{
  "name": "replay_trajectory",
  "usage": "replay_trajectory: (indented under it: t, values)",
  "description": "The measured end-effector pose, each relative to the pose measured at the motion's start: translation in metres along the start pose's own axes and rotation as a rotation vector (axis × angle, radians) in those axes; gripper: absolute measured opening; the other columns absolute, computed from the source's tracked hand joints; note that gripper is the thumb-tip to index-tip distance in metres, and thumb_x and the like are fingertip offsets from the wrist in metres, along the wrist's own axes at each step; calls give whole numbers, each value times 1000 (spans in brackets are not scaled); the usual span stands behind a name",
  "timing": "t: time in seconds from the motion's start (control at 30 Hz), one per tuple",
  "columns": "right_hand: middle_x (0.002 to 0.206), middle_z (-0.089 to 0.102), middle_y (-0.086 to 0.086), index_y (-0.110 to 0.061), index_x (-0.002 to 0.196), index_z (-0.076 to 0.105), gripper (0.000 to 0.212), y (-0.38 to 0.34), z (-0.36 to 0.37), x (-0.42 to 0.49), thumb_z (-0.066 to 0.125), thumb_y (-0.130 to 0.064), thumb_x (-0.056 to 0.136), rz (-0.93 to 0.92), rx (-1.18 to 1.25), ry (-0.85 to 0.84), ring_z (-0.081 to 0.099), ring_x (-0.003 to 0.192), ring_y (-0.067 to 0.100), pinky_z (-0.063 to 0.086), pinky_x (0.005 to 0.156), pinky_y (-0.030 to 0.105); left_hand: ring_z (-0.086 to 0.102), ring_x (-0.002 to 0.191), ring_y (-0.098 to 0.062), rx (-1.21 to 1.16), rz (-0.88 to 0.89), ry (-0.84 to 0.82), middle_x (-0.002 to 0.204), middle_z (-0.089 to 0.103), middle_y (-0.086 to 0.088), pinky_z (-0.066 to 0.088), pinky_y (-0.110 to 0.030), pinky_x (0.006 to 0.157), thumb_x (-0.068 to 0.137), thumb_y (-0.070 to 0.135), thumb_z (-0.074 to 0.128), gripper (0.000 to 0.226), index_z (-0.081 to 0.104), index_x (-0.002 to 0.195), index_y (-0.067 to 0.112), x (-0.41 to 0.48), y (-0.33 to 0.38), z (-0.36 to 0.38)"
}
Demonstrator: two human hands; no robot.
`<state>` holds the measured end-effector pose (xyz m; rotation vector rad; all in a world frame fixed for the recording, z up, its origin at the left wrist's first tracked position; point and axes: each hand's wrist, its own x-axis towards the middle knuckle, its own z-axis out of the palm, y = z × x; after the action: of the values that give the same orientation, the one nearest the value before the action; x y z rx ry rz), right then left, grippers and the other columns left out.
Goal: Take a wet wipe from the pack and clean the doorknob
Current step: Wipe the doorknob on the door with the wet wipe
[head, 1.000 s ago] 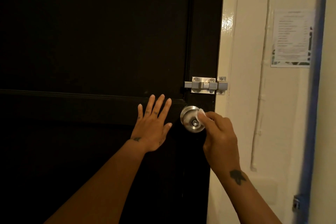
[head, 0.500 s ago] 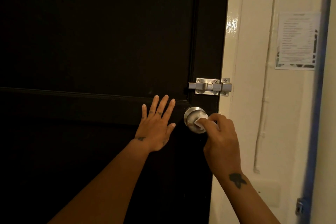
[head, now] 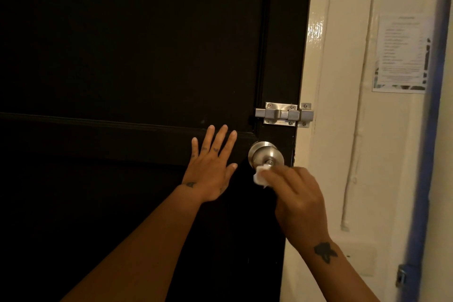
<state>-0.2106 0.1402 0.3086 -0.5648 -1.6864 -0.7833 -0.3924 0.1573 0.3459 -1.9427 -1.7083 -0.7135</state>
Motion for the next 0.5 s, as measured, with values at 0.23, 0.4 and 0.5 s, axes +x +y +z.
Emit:
replay_trajectory:
  t: [0.23,0.4,0.5]
  values:
    - [89,71,16,-2,86,69,26,-1,4,26,62,-22,71,-13,-47,44,63,75,31,51,62,32,-37,128,-15,-4,12,-3,155,-26,5,-21,-43,104,98,38,28,64,-28,128,35,0,-2,0]
    - [95,72,8,-11,85,69,21,1,6,28,69,-21,67,-286,-201,-125,60,83,25,50,62,30,-34,133,-16,2,15,2,155,-25,4,-20,-44,106,99,37,27,63,-28,128,35,-1,-1,0]
    - [90,71,2,-18,82,70,18,7,3,18,71,-20,64,-489,-294,-278,63,80,20,48,63,28,-29,140,-20,11,10,0,155,-25,4,-17,-45,109,99,37,28,64,-29,128,34,0,-1,-1]
